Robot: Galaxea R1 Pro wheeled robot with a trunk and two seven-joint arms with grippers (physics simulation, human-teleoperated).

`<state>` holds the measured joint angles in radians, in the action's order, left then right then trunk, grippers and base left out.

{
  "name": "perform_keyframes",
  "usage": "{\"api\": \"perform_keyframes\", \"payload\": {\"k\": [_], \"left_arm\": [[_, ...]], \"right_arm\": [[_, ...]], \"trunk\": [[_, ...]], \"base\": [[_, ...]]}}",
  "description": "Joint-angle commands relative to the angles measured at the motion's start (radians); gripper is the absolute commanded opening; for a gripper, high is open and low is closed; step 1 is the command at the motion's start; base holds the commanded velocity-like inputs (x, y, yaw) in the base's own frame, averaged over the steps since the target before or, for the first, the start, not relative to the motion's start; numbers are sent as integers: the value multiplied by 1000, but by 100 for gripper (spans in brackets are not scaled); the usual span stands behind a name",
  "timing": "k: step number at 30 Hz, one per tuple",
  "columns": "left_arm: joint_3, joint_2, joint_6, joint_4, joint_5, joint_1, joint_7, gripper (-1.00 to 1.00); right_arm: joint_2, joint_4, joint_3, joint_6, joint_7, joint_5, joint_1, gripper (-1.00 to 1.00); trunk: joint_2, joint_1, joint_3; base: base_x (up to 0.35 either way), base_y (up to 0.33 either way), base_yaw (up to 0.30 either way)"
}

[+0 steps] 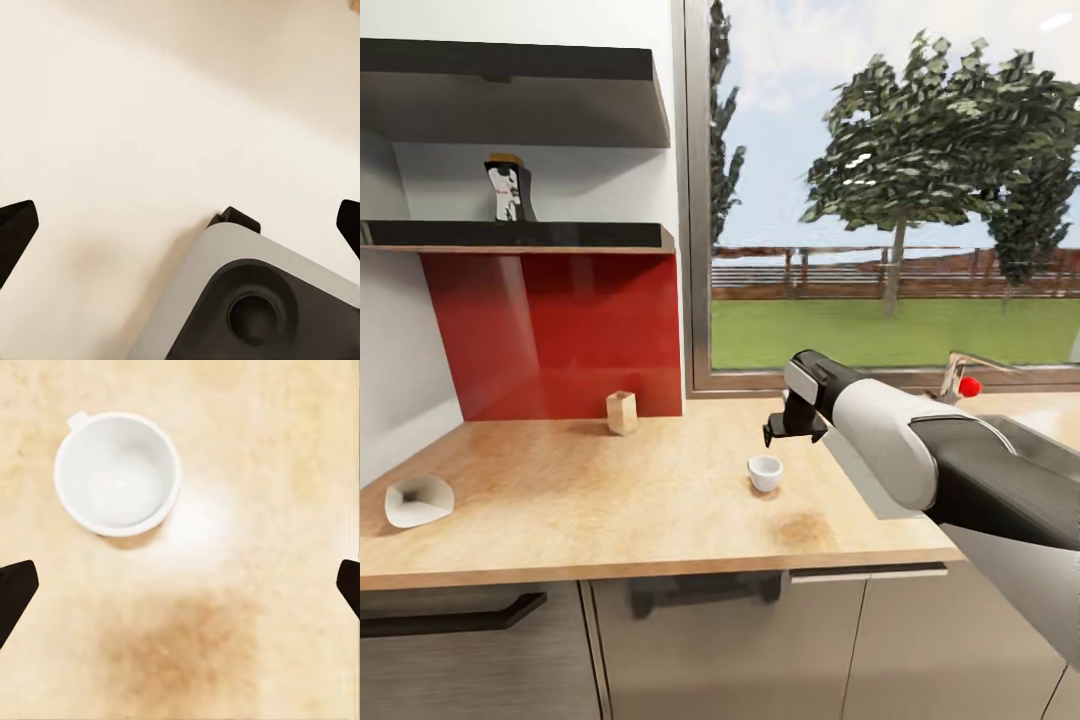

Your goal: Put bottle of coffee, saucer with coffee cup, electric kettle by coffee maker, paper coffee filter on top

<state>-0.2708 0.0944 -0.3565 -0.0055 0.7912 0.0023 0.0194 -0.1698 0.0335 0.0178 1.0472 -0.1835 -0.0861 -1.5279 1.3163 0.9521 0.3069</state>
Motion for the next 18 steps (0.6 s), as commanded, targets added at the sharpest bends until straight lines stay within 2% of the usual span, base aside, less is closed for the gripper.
{"api": "perform_keyframes", "payload": {"k": [1,10,18], "left_arm": [[-8,0,-2,-1,5,0,2,100],[-8,1,2,-1,6,0,3,100],[-8,1,-3,-1,6,0,2,100]], "right_arm": [[1,2,2,0,-13,-9,-1,100],[17,2,2,0,-22,-10,-1,100],[19,2,2,0,-22,-12,-1,100]], "trunk": [[8,4,4],[71,39,32],[127,69,58]], "base": [[0,0,0],[0,0,0],[0,0,0]]}}
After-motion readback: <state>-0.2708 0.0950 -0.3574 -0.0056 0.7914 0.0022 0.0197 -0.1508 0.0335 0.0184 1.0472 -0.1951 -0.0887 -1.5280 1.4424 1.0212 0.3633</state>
